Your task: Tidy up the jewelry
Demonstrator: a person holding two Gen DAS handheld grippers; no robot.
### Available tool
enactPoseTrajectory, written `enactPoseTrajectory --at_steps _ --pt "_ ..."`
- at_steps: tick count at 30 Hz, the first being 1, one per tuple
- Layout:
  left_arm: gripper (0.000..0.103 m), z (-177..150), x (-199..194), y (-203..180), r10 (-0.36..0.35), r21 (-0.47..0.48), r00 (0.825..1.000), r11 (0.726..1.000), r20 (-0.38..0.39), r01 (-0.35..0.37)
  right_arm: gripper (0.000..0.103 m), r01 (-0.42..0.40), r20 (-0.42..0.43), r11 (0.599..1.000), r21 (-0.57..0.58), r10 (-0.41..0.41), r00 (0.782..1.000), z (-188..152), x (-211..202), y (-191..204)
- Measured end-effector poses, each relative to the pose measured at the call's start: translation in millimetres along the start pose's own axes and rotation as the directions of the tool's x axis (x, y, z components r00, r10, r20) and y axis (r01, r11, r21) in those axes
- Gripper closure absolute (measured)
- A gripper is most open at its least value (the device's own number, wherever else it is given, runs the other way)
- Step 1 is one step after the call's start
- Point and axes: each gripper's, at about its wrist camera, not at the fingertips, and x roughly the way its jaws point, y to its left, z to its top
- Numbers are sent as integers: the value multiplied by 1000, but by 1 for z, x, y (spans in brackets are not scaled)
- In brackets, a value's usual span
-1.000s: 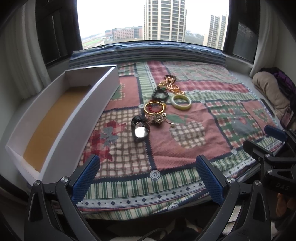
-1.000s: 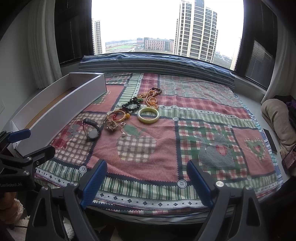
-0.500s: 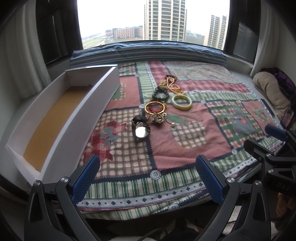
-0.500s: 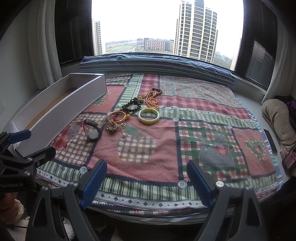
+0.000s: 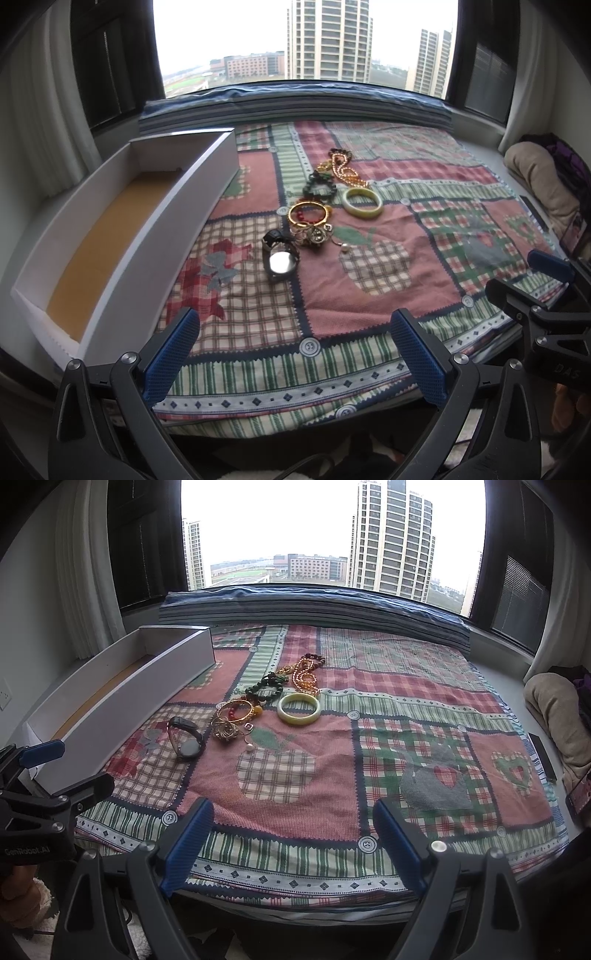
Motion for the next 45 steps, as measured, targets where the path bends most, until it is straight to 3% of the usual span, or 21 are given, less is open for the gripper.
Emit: enactPoseTrajectory --at_steps 21,45 --pt "0 0 -6 -3 -28 0 999 1000 26 28 13 -5 6 999 -35 5 1000 -3 -1 8" --pt "0 -2 1 1 -26 -22 1000 999 -9 26 13 -8 -18 1000 -11 8 1000 -4 5 3"
